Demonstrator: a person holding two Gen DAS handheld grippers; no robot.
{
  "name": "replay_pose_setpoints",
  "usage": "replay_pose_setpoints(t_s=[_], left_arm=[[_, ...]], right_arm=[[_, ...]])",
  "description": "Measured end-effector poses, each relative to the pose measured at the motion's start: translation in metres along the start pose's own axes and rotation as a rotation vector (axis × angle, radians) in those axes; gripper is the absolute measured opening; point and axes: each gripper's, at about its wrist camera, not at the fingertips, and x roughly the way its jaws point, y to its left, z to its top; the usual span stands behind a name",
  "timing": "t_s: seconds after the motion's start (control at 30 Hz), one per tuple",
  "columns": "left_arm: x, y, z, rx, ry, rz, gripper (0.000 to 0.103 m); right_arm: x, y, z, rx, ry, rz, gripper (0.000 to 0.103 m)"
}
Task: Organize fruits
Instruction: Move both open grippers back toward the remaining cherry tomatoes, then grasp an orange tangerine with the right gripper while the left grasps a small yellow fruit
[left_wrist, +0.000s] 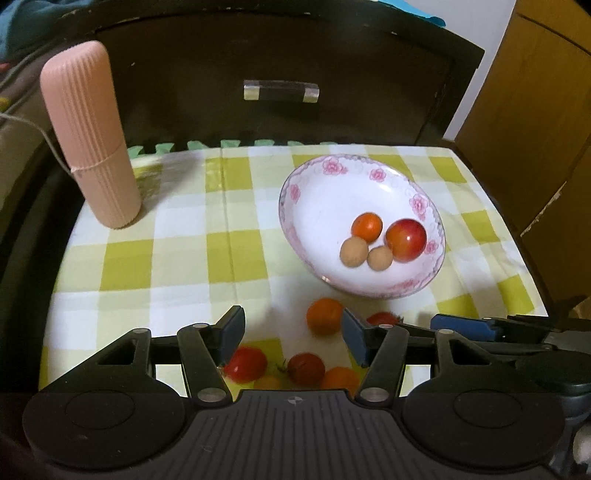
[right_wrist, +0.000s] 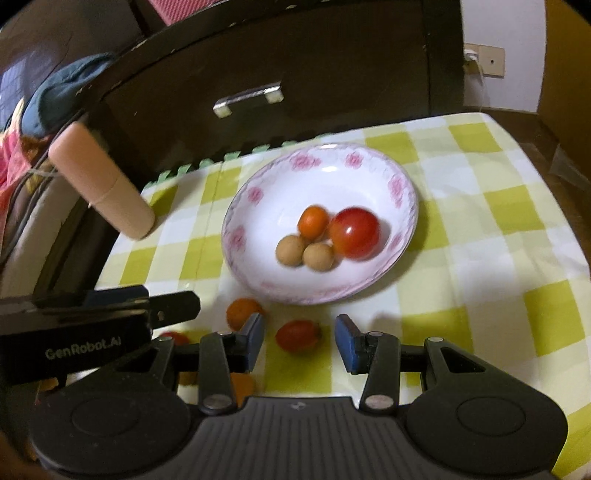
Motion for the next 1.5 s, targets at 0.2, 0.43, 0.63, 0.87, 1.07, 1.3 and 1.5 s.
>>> replay_pose_setpoints(t_s=[0.2, 0.43, 0.63, 0.87, 1.07, 1.3, 1.5], left_arm=[[-0.006, 0.008, -0.010, -0.008, 0.032, 0.002, 0.066], [-0.014, 0.020, -0.016, -0.041, 0.045, 0.013, 0.068], [-0.014, 0.023, -0.019, -0.052, 0.053, 0.008, 0.069], [-0.008, 0.027, -0.021, -0.068, 0.071, 0.010, 0.069], [-0.006, 0.028, -0.022, -0.077, 0.080, 0.009, 0.069], [-0.003, 0.029, -0.024, -0.097, 0.102, -0.020, 0.069], [0.006, 0.026, -0.027, -0.098, 0.129, -0.027, 0.068]], right_arm=[[0.000, 0.007, -0.011, -0.020, 0.029, 0.018, 0.041], [0.005, 0.024, -0.022, -0.075, 0.070, 0.043, 0.041], [0.017, 0.033, -0.025, -0.088, 0.105, 0.064, 0.041], [0.037, 0.035, -0.026, -0.071, 0.135, 0.108, 0.043], [0.045, 0.040, -0.029, -0.092, 0.149, 0.129, 0.039], [0.036, 0.039, -0.034, -0.114, 0.149, 0.127, 0.032], [0.027, 0.031, -0.033, -0.107, 0.144, 0.106, 0.032]])
